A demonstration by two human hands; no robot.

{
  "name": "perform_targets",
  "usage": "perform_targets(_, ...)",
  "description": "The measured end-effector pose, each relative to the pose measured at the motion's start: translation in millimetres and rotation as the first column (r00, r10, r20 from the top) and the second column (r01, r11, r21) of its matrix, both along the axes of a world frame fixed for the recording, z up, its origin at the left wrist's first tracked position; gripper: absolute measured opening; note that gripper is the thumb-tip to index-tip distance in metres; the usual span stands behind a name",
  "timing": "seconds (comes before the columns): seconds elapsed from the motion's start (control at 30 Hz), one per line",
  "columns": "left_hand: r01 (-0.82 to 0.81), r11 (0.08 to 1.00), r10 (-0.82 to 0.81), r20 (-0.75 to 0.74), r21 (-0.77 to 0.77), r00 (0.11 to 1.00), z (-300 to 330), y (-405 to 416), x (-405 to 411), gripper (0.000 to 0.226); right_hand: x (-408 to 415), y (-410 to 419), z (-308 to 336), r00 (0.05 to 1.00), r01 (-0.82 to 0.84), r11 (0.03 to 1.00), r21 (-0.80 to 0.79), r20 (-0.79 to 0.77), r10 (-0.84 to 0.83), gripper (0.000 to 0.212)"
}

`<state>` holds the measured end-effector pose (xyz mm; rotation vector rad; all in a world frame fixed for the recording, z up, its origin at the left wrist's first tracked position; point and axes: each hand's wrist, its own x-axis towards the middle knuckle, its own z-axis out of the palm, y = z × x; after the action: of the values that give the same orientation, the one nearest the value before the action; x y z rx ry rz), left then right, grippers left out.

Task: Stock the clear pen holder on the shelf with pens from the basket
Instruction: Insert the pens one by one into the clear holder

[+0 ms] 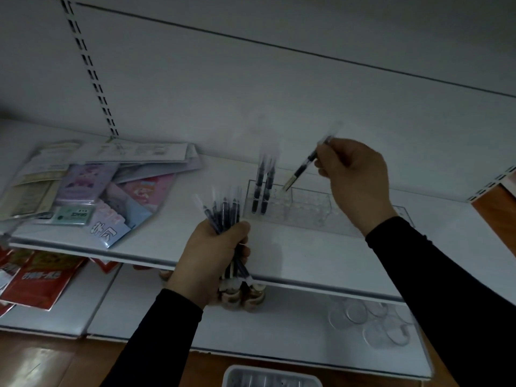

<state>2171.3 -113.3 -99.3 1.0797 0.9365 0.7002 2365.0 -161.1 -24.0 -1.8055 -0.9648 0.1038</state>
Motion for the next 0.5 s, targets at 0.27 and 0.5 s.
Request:
perform_targets(0.27,-0.01,1.0,0.011,-0.02,0.023,1.0,1,1,-2,0.015,-5,21,-5,0.952,-0.072,0.997,-0.04,0.296,0.081,0.022)
perform_targets(0.5,-0.01,1.0,0.01,-0.014,0.009,1.0,0,2,-2,0.013,-4,26,-6,0.934,-0.077,0.996,-0.036,0.347,0.085,0.022)
